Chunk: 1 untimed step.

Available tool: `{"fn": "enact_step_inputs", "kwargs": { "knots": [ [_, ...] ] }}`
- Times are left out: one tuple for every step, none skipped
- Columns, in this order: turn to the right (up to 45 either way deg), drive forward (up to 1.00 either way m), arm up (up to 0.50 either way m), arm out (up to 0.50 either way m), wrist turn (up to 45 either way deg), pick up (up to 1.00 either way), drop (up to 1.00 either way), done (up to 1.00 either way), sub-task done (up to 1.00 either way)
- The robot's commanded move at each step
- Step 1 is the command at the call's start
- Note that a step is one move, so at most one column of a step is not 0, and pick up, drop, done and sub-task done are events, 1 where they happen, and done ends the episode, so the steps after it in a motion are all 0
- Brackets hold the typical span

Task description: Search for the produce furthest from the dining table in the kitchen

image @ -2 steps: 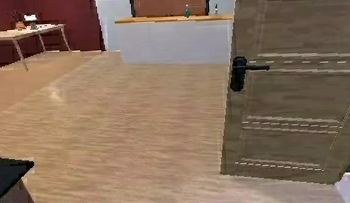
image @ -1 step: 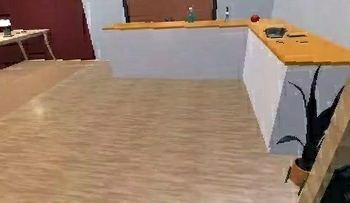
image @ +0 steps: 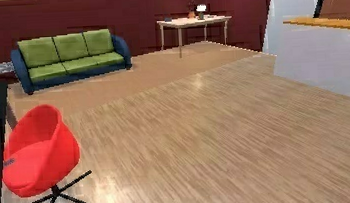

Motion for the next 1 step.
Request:
{"fn": "enact_step_inputs", "kwargs": {
  "knots": [
    [-6.0, 0.00, 0.00, 0.00, 0.0, 0.00, 0.00, 0.00, 0.00]
  ]
}}
